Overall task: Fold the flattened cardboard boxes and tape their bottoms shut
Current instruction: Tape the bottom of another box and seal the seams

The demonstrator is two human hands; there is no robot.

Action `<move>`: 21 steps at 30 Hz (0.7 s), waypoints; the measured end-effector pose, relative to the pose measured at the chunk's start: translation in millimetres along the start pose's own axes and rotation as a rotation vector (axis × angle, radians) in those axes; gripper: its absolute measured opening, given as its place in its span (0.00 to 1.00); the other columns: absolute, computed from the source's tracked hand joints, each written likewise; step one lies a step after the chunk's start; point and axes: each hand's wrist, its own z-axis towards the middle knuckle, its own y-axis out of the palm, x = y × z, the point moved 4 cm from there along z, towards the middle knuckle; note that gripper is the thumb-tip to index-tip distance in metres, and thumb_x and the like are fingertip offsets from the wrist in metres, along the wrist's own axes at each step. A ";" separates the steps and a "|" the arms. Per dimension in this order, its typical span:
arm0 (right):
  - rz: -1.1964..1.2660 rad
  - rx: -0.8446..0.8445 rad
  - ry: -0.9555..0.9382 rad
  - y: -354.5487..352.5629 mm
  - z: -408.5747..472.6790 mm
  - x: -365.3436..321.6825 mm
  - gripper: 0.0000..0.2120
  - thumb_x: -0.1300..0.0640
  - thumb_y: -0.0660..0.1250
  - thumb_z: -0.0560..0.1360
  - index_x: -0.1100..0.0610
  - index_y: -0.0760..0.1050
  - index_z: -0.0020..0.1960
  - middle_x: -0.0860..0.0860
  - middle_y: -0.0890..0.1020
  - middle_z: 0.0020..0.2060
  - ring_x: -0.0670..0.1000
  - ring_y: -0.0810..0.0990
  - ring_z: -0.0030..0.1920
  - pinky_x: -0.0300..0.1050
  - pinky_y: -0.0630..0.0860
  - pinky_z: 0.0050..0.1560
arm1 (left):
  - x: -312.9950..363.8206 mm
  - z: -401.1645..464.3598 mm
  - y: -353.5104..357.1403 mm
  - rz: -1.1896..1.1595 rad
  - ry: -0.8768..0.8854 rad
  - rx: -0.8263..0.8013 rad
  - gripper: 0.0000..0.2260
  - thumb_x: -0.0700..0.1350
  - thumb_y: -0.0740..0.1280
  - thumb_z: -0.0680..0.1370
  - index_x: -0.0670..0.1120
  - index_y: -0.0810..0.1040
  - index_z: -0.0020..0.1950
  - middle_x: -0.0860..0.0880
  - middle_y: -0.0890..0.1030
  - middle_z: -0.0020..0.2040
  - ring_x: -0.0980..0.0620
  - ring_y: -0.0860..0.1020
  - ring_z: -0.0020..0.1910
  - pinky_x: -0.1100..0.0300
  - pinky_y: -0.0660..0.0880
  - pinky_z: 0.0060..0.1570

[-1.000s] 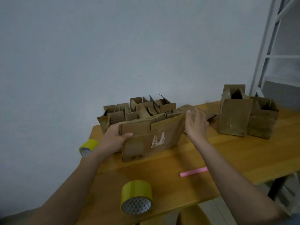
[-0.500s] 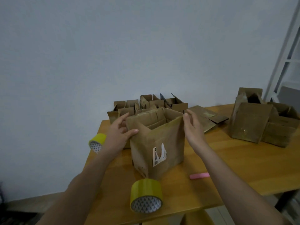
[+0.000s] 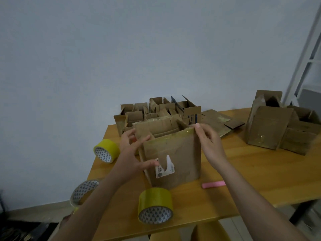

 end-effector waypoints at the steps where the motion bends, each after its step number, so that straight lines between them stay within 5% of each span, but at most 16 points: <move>1: 0.030 -0.040 -0.006 0.8 -3.3 -0.4 0.19 0.39 0.57 0.79 0.50 0.80 0.50 0.44 0.80 0.48 0.41 0.77 0.52 0.42 0.73 0.55 | -2.0 0.7 0.6 -0.045 -0.037 -0.019 0.36 0.75 0.70 0.59 0.66 0.71 0.65 0.58 0.55 0.72 0.55 0.60 0.71 0.56 0.66 0.68; 4: 0.072 -0.145 -0.007 4.5 -9.5 -1.4 0.23 0.36 0.57 0.78 0.53 0.80 0.44 0.48 0.80 0.44 0.45 0.79 0.48 0.43 0.73 0.54 | -2.6 3.7 -2.6 -0.280 -0.148 0.024 0.28 0.69 0.71 0.66 0.60 0.76 0.63 0.55 0.64 0.70 0.60 0.67 0.67 0.55 0.76 0.62; 8: -0.058 -0.066 0.016 5.6 -6.3 -3.0 0.15 0.44 0.63 0.78 0.52 0.79 0.56 0.44 0.81 0.46 0.41 0.78 0.48 0.36 0.72 0.48 | -1.2 6.2 -0.3 -0.389 -0.190 0.097 0.22 0.49 0.69 0.76 0.50 0.72 0.69 0.53 0.72 0.66 0.58 0.74 0.63 0.59 0.79 0.54; 11: -0.118 -0.053 0.023 9.2 -2.8 0.9 0.22 0.51 0.66 0.79 0.48 0.66 0.72 0.41 0.75 0.59 0.40 0.73 0.52 0.33 0.69 0.47 | -6.4 10.4 5.3 -0.471 -0.241 0.100 0.26 0.40 0.68 0.78 0.54 0.62 0.72 0.50 0.69 0.69 0.50 0.71 0.66 0.58 0.79 0.51; 15: -0.096 -0.243 0.081 13.3 3.2 4.4 0.32 0.53 0.61 0.82 0.45 0.48 0.80 0.36 0.61 0.74 0.38 0.72 0.58 0.28 0.68 0.55 | -10.1 22.7 5.7 -0.528 -0.261 0.011 0.40 0.36 0.67 0.78 0.58 0.46 0.79 0.55 0.57 0.78 0.51 0.64 0.70 0.53 0.73 0.61; 18: -0.156 -0.213 0.011 10.0 5.2 -0.2 0.27 0.52 0.62 0.81 0.43 0.58 0.77 0.38 0.69 0.67 0.39 0.73 0.42 0.28 0.70 0.43 | -17.0 27.1 4.8 -0.542 -0.243 -0.029 0.44 0.44 0.71 0.75 0.61 0.43 0.78 0.59 0.59 0.76 0.52 0.65 0.70 0.50 0.70 0.65; 21: -0.133 -0.149 -0.078 8.6 2.4 0.6 0.12 0.49 0.64 0.79 0.47 0.79 0.62 0.42 0.75 0.54 0.37 0.74 0.50 0.35 0.70 0.51 | -20.6 24.0 3.8 -0.452 -0.197 -0.019 0.33 0.51 0.69 0.75 0.61 0.58 0.77 0.57 0.67 0.69 0.54 0.69 0.65 0.55 0.73 0.61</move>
